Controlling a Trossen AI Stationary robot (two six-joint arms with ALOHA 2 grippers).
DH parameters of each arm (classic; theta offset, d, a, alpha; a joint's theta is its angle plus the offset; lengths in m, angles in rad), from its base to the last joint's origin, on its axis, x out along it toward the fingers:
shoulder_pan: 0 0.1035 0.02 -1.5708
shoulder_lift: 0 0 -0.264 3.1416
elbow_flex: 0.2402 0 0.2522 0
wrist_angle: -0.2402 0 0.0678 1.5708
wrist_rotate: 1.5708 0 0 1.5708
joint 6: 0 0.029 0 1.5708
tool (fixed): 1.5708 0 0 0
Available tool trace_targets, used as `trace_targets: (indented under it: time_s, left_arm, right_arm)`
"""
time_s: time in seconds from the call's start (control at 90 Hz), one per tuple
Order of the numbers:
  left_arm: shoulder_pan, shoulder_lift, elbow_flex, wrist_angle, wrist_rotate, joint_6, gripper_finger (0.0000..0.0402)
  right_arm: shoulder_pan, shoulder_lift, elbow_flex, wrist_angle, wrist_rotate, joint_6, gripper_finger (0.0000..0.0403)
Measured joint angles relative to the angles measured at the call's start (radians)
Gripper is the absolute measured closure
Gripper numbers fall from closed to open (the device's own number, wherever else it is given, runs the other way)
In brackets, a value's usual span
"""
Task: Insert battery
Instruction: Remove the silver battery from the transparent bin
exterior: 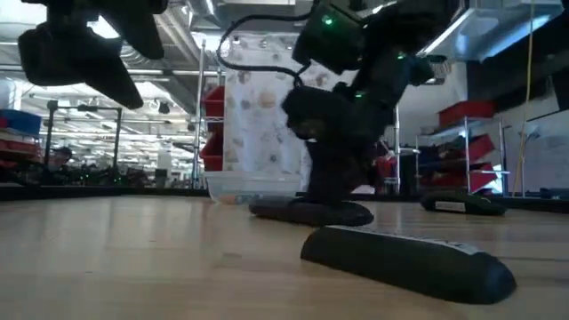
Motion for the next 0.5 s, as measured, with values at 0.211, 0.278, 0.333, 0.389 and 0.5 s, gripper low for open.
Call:
trace_targets:
  time_s: [0.211,0.278,0.333,0.389,0.5]
  left_arm:
    - [-0.009,0.000,0.000,0.003,-0.021,0.002,0.0169]
    - [-0.009,0.000,0.000,0.001,-0.024,0.003,0.0169]
    - [-0.009,0.000,0.000,-0.001,-0.025,0.003,0.0169]
    - [-0.008,0.000,0.000,-0.001,-0.025,0.003,0.0169]
    - [-0.011,0.000,-0.001,-0.015,-0.028,0.003,0.0169]
  right_arm:
    - [0.006,0.075,0.091,0.210,-0.162,-0.095,0.0402]
    - [0.009,0.078,0.126,0.149,-0.153,-0.121,0.0402]
    - [0.009,0.069,0.163,0.116,-0.135,-0.152,0.0402]
    - [0.007,0.042,0.193,0.067,-0.117,-0.190,0.0402]
    - [-0.002,-0.029,0.257,-0.022,-0.070,-0.287,0.0402]
